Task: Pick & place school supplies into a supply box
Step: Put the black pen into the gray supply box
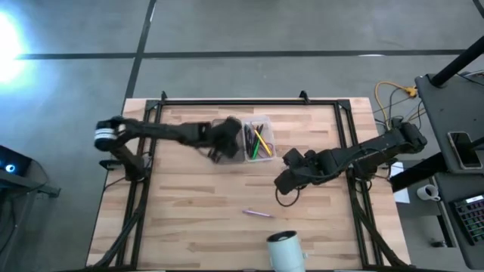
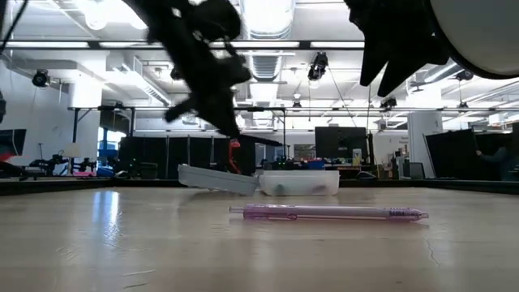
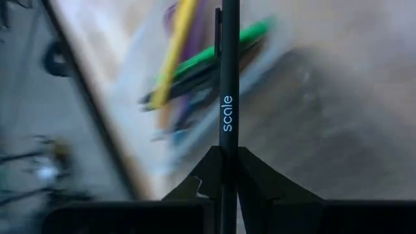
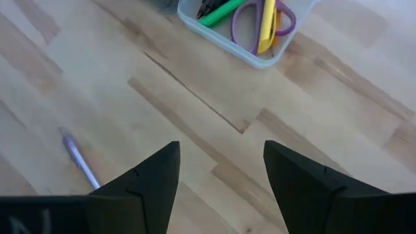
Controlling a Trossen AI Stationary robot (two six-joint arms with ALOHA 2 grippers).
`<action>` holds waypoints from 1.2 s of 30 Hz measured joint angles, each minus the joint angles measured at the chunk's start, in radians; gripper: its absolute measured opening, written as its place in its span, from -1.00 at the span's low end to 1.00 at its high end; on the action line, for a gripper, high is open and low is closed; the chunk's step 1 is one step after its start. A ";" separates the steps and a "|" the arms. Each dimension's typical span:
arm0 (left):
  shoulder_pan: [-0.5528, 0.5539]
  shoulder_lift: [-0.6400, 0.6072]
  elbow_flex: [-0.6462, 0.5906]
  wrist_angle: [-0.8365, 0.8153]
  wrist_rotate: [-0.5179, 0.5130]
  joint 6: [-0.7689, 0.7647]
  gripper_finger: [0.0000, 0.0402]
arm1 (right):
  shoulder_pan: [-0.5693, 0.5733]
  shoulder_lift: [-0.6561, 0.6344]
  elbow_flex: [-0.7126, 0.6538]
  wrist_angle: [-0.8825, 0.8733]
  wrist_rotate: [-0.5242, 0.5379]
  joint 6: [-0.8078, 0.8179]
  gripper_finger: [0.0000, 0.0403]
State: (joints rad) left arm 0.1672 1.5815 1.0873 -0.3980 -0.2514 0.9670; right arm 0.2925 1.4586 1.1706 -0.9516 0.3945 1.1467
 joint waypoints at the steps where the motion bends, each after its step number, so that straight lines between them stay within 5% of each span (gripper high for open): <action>1: 0.025 0.032 0.038 0.002 -0.013 0.073 -0.94 | 0.004 0.000 0.000 0.000 0.005 0.010 0.07; 7: 0.074 0.252 0.278 -0.042 0.002 0.329 -0.94 | 0.005 0.000 -0.002 -0.002 0.017 0.032 0.07; 12: 0.077 0.370 0.451 -0.117 0.139 0.341 -0.93 | 0.005 0.000 -0.002 -0.022 0.018 0.032 0.07; 16: 0.102 0.428 0.531 -0.116 0.142 0.348 -0.92 | 0.005 0.000 -0.004 -0.031 0.018 0.031 0.07; 29: 0.116 0.462 0.465 -0.116 0.136 0.327 -0.84 | 0.005 -0.001 -0.023 -0.039 0.019 0.004 0.07; 36: 0.114 0.430 0.464 -0.115 0.105 0.164 -0.53 | 0.005 -0.001 -0.023 -0.026 -0.032 -0.084 0.07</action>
State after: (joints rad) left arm 0.2816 2.0117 1.5517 -0.5133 -0.1467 1.1306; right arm 0.2970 1.4578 1.1477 -0.9772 0.3624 1.0624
